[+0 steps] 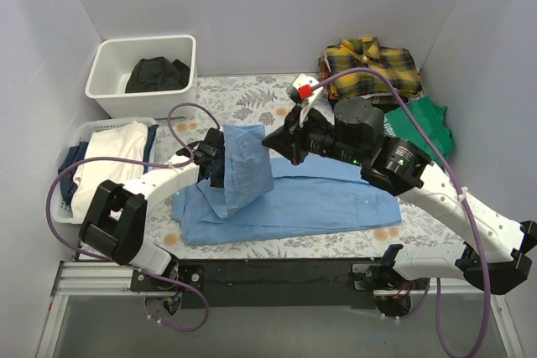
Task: Fold and stack the long sleeve shirts
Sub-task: Fold the shirt
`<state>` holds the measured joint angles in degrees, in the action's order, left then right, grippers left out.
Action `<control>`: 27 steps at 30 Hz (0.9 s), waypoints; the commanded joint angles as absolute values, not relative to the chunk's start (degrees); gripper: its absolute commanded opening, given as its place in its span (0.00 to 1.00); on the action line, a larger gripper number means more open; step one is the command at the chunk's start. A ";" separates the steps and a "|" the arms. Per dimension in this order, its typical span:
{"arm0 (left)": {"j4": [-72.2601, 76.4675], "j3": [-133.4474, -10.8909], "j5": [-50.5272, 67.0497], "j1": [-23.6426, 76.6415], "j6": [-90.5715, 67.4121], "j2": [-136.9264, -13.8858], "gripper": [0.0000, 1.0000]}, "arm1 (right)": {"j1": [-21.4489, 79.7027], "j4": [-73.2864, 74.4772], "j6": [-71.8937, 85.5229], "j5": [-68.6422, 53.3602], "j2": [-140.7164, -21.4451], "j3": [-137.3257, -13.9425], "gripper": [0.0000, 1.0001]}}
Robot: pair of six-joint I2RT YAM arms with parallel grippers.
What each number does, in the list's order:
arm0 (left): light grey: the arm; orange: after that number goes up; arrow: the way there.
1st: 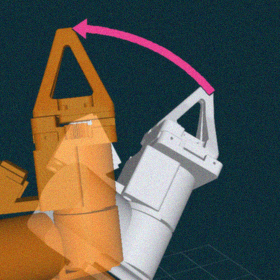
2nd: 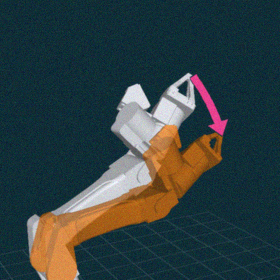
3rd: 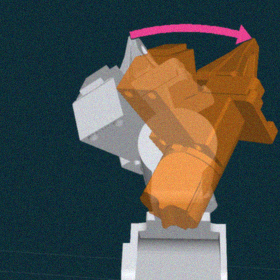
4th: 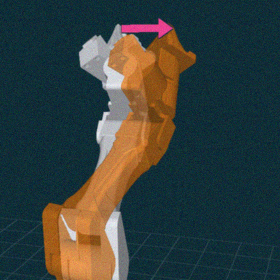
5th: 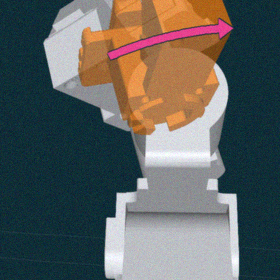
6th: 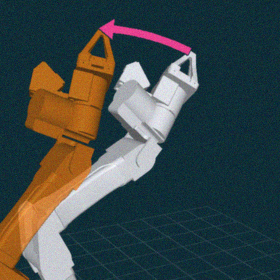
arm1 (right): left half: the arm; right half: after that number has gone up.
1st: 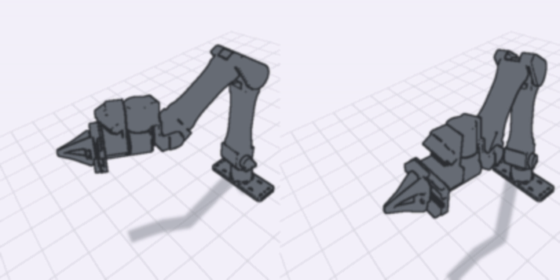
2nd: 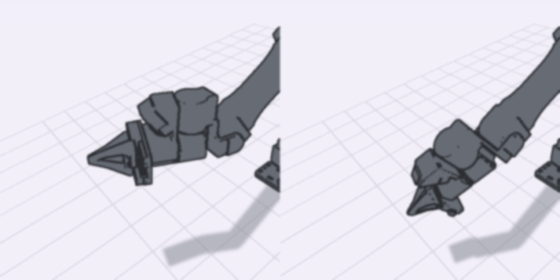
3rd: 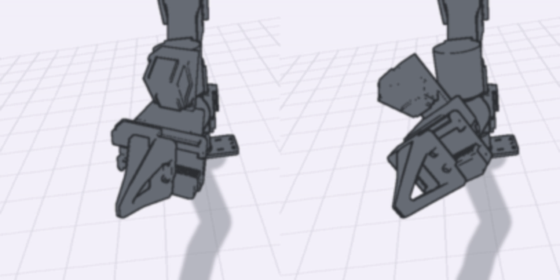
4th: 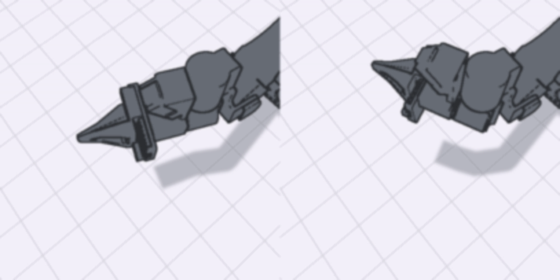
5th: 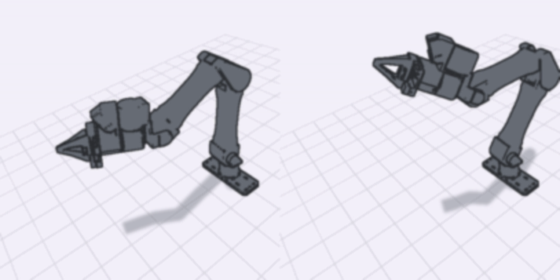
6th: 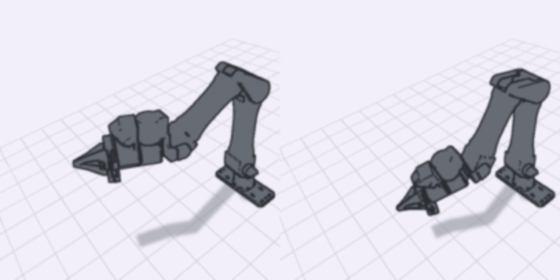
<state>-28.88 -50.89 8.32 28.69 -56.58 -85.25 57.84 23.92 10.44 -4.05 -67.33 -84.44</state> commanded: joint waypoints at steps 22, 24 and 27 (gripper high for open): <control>-39.45 -52.29 5.02 29.27 -69.07 -76.29 0.44 | 58.01 11.16 10.37 17.47 -73.57 -88.17 0.01; -41.74 -53.00 -1.73 28.83 -73.99 -76.11 0.49 | 58.01 11.77 11.07 19.76 -72.87 -86.58 0.01; -45.61 -53.53 -7.10 26.03 -79.00 -75.94 0.49 | 58.01 13.09 12.74 25.55 -71.81 -83.59 0.01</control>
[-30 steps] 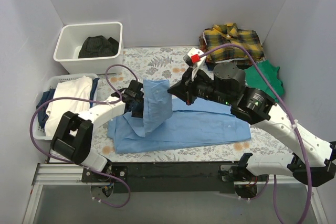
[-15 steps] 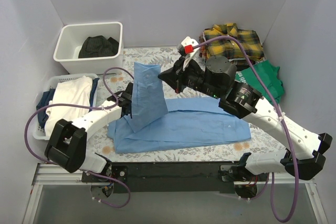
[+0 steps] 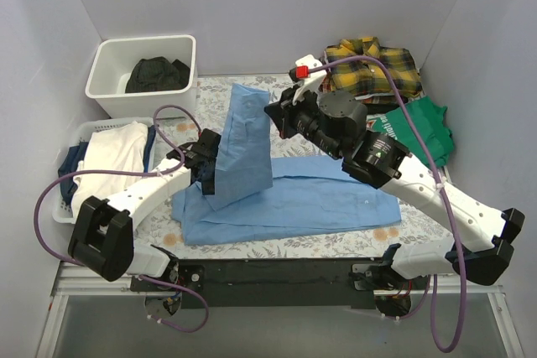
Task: Fold and stack the long sleeve shirts
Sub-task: Fold the shirt
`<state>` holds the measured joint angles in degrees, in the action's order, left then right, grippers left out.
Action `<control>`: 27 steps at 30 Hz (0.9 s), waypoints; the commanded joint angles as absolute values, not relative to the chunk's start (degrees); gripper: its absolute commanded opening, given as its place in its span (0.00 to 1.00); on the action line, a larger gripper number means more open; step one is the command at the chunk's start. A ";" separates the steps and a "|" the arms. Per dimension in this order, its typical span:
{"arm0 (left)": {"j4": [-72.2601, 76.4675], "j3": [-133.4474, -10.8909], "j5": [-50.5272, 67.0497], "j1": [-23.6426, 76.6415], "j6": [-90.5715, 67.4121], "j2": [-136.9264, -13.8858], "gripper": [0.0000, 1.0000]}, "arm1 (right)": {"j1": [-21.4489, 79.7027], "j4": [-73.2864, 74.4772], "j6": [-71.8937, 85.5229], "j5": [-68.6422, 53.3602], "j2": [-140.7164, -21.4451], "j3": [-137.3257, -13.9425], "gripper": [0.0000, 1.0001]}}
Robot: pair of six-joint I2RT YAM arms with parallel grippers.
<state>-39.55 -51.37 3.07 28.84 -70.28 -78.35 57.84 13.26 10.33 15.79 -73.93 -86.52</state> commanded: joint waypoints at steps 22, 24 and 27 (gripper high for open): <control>-46.23 -56.95 -1.51 20.04 -73.13 -73.57 0.59 | 48.44 29.28 25.32 36.13 -68.37 -67.59 0.01; -46.49 -56.34 3.22 19.95 -72.77 -73.04 0.60 | 46.77 26.20 23.91 35.34 -70.56 -68.64 0.01; -48.42 -54.94 6.14 20.04 -74.44 -72.69 0.62 | 43.69 23.73 22.42 32.97 -74.16 -71.36 0.01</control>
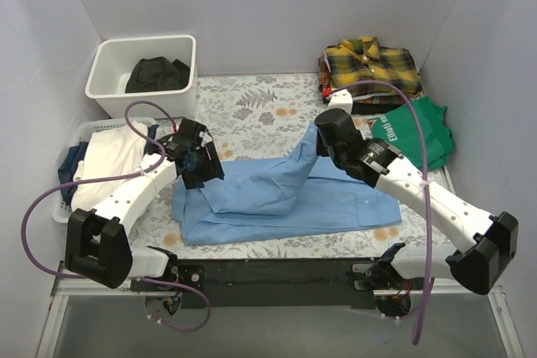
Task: Fold and stack the long sleeve shirts
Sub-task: Fold the shirt
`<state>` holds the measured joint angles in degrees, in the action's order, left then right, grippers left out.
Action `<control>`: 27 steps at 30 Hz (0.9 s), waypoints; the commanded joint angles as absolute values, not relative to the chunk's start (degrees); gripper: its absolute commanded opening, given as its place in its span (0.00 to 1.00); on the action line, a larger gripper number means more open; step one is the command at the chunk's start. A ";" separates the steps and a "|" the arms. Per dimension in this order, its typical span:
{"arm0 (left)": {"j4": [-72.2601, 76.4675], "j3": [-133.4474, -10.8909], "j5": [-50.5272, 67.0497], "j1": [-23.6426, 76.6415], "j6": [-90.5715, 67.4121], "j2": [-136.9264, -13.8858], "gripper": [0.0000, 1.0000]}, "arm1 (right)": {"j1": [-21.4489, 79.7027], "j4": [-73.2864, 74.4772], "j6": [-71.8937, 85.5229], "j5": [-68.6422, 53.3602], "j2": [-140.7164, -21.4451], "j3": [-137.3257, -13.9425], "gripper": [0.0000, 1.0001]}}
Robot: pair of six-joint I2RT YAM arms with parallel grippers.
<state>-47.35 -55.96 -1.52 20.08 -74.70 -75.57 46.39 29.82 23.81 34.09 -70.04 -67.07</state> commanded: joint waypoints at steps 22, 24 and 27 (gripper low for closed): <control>-46.67 -54.22 13.88 21.27 -70.67 -74.97 0.60 | 36.56 33.31 36.20 34.89 -74.36 -64.61 0.01; -46.58 -54.58 14.41 21.53 -70.75 -76.54 0.61 | 36.13 33.66 38.49 34.11 -73.74 -62.06 0.01; -47.98 -54.76 13.37 21.71 -71.98 -79.18 0.61 | 35.95 34.36 40.86 32.61 -73.39 -59.51 0.01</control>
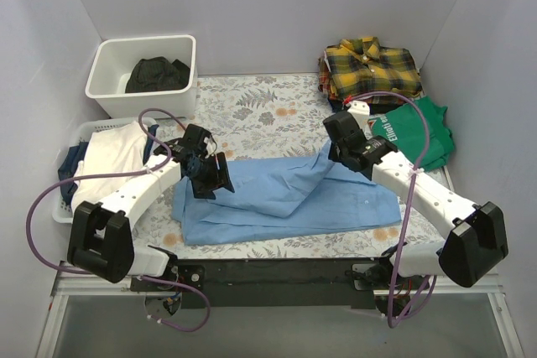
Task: Fold and stack the long sleeve shirts
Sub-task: Fold the shirt
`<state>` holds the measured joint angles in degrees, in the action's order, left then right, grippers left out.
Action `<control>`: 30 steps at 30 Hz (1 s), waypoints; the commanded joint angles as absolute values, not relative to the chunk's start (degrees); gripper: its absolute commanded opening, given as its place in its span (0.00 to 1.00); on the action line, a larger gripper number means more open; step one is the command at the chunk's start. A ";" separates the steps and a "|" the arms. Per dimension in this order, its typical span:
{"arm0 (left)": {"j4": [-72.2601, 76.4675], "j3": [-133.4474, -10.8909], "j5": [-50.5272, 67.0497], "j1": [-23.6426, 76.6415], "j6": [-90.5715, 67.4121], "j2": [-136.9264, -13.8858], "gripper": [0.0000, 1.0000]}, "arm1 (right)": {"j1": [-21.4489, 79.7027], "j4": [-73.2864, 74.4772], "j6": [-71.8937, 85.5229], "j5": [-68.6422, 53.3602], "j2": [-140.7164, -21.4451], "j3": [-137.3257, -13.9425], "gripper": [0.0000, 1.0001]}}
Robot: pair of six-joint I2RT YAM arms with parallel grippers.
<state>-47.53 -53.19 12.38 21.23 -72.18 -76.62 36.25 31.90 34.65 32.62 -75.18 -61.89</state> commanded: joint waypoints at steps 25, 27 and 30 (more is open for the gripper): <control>-51.15 -55.73 5.71 20.30 -80.60 -81.47 0.66 | 34.45 41.13 48.08 34.80 -70.93 -50.80 0.01; -50.80 -54.58 5.28 20.21 -80.86 -81.56 0.66 | 34.45 41.04 48.08 34.80 -70.93 -50.71 0.01; -49.66 -53.26 4.83 20.13 -81.65 -82.35 0.64 | 34.37 40.96 47.55 34.89 -71.10 -50.80 0.01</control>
